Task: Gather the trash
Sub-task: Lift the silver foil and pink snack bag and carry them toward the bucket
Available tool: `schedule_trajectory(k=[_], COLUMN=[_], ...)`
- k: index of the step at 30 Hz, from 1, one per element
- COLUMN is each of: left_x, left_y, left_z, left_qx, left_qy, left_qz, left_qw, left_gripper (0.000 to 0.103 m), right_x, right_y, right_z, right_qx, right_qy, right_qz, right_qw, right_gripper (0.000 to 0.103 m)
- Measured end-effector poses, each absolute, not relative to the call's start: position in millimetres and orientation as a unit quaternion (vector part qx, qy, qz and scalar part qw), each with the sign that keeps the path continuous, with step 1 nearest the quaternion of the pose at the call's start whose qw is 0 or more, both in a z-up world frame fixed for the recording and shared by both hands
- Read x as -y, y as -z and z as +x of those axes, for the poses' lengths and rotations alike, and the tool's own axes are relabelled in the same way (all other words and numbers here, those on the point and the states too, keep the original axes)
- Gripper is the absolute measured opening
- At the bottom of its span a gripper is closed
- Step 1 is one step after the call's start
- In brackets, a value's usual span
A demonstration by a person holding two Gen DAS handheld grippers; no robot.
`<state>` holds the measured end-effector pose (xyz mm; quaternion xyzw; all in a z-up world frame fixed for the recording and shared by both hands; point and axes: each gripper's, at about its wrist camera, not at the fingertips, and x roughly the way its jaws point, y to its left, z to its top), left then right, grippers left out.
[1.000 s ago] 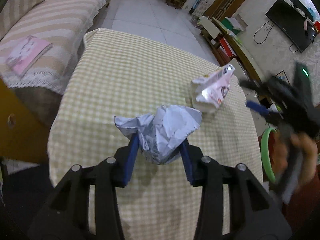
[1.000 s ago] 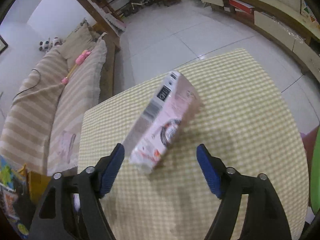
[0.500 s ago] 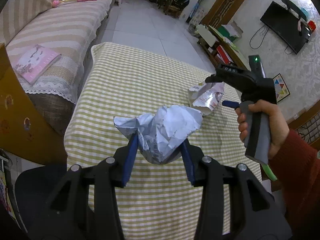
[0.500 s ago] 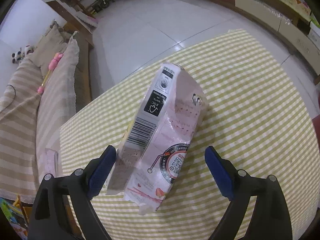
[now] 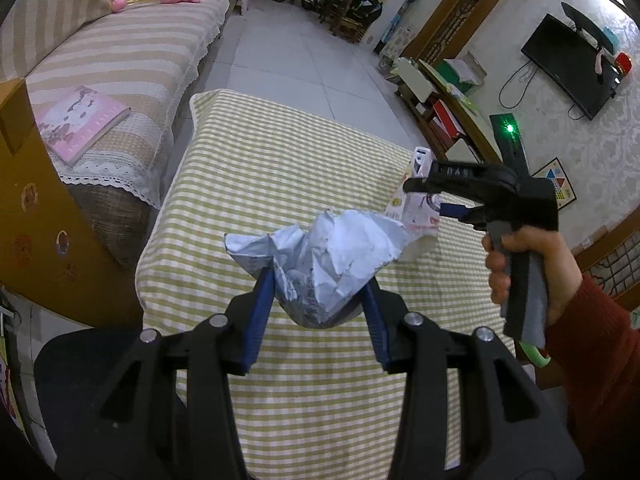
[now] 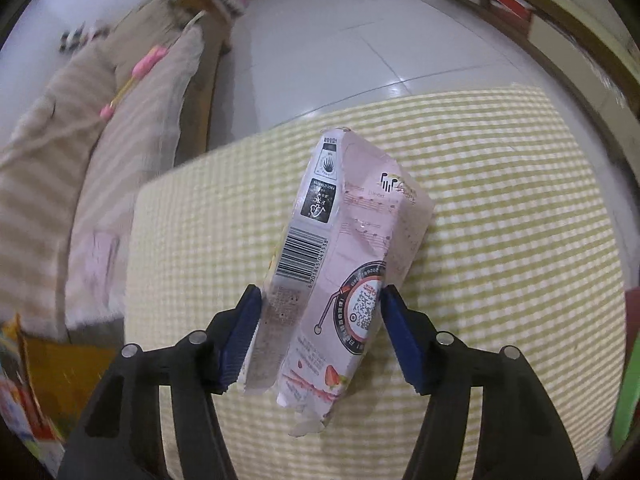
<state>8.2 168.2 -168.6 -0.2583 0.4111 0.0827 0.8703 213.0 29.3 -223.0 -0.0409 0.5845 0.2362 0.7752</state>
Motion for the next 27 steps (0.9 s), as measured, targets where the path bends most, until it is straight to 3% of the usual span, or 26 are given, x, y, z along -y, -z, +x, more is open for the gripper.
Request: schedule_trajectory(k=[7, 14, 16, 18, 27], left_x=[-157, -151, -153, -156, -154], left_y=[193, 223, 228, 228, 232], left_z=[19, 23, 22, 21, 27], left_qx=[-0.444, -0.480, -0.483, -0.479, -0.485], left_qy=[-0.065, -0.056, -0.056, -0.060, -0.058], left_qz=[-0.252, -0.266, -0.273, -0.278, -0.272], left_qw=[0.857, 0.834, 0.830, 0.830, 0.829], left_gripper=[0.042, 0.046, 0.049, 0.061, 0.074], right_x=[-19, -6, 0, 9, 6], right_y=[231, 236, 236, 232, 228], right_z=[179, 167, 164, 162, 162], right_qx=[-0.573, -0.574, -0.575, -0.577, -0.580], right_qy=[-0.233, -0.226, -0.231, -0.231, -0.234], right_qz=[-0.144, -0.142, -0.134, -0.128, -0.107], right_qw=[0.773, 0.774, 0.773, 0.773, 0.773], right_gripper=[0.063, 0.067, 0.067, 0.070, 0.074])
